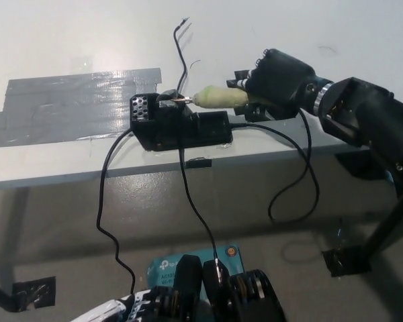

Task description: The robot uses its right hand to grab and lift the soldering gun kept on the middle of the table and puts it in its base

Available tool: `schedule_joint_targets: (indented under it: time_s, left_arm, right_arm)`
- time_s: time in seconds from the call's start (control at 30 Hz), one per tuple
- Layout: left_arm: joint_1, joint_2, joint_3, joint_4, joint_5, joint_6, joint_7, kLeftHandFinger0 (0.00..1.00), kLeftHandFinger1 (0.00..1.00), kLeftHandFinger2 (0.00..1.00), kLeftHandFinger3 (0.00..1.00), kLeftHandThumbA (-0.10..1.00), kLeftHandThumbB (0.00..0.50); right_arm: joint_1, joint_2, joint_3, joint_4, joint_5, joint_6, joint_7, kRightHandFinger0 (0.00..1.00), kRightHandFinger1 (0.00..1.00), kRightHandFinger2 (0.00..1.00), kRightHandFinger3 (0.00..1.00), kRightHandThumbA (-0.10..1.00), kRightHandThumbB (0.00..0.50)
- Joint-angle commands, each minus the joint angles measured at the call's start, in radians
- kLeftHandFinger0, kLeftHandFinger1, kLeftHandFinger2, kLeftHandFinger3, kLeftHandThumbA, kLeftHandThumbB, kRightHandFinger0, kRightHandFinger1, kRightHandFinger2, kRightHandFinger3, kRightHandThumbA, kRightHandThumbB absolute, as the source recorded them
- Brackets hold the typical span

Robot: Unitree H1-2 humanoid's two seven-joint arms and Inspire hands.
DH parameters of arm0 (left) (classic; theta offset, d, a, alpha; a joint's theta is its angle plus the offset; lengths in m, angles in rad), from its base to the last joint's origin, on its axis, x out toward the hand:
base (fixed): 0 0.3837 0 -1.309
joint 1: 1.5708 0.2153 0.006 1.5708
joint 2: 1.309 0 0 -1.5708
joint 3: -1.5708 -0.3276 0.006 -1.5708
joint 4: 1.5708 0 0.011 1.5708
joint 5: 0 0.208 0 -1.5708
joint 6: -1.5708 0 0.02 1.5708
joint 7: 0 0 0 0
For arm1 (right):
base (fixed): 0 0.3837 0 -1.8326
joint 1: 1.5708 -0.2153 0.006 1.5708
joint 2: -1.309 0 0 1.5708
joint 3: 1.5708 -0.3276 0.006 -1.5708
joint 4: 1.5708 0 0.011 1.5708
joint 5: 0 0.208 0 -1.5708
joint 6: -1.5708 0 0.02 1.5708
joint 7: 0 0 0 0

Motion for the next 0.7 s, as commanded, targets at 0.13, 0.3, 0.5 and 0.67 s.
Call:
schedule_joint_targets:
  time_s: [0.13,0.3,0.5,0.67]
  left_arm:
    - [-0.025,0.013,-0.004,-0.026,-0.002,-0.027,-0.02,1.0,1.0,1.0,1.0,0.72,0.183]
    - [-0.034,0.016,-0.009,-0.015,0.0,-0.036,-0.026,1.0,1.0,1.0,1.0,0.71,0.172]
    - [-0.04,0.019,-0.013,-0.021,0.0,-0.019,-0.025,1.0,1.0,1.0,1.0,0.72,0.184]
    - [-0.039,0.016,-0.018,-0.02,-0.006,-0.018,-0.026,1.0,1.0,1.0,1.0,0.7,0.179]
  right_arm:
    - [-0.158,0.02,0.01,0.046,-0.039,-0.01,-0.153,0.0,0.0,0.29,0.21,0.1,0.13]
    - [-0.169,0.014,0.022,0.044,-0.042,-0.013,-0.134,0.0,0.0,0.32,0.23,0.06,0.189]
    - [-0.16,0.013,0.049,0.026,-0.056,-0.036,-0.15,0.0,0.0,0.26,0.31,0.02,0.204]
    - [-0.125,-0.004,0.051,-0.02,-0.06,-0.016,-0.115,0.0,0.0,0.27,0.17,0.15,0.146]
